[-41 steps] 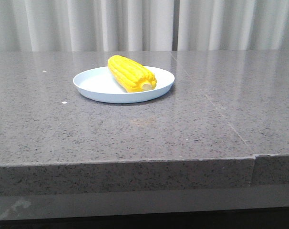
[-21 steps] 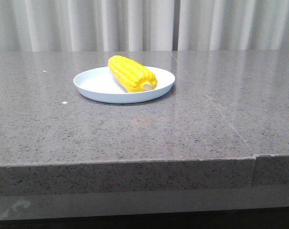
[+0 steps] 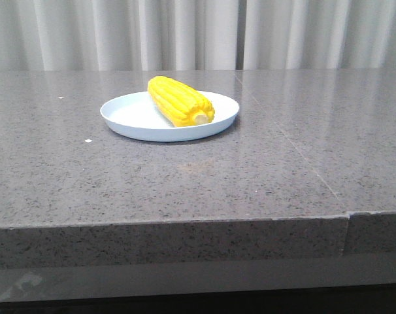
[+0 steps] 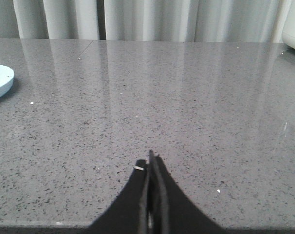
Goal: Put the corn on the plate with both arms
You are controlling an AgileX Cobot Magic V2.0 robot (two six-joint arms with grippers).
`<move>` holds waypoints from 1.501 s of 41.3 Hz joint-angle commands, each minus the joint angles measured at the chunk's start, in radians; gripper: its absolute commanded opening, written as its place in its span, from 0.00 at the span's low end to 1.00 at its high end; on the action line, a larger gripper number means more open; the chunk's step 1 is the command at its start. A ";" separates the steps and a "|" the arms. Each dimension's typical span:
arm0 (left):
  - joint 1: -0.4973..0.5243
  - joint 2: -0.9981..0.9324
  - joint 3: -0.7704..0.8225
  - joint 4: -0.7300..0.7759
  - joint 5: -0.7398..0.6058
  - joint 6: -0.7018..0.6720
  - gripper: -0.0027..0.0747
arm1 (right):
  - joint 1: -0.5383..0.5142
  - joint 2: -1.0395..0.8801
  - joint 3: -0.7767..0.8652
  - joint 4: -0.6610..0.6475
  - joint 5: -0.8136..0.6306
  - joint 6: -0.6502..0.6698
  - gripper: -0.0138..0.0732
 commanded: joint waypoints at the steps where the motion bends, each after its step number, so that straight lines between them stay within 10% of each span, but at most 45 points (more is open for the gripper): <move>1: -0.001 -0.020 0.003 -0.008 -0.084 -0.009 0.01 | -0.009 -0.013 -0.009 -0.013 -0.121 -0.008 0.08; 62: -0.001 -0.020 0.003 -0.008 -0.084 -0.009 0.01 | 0.030 -0.013 -0.009 0.078 -0.195 -0.051 0.08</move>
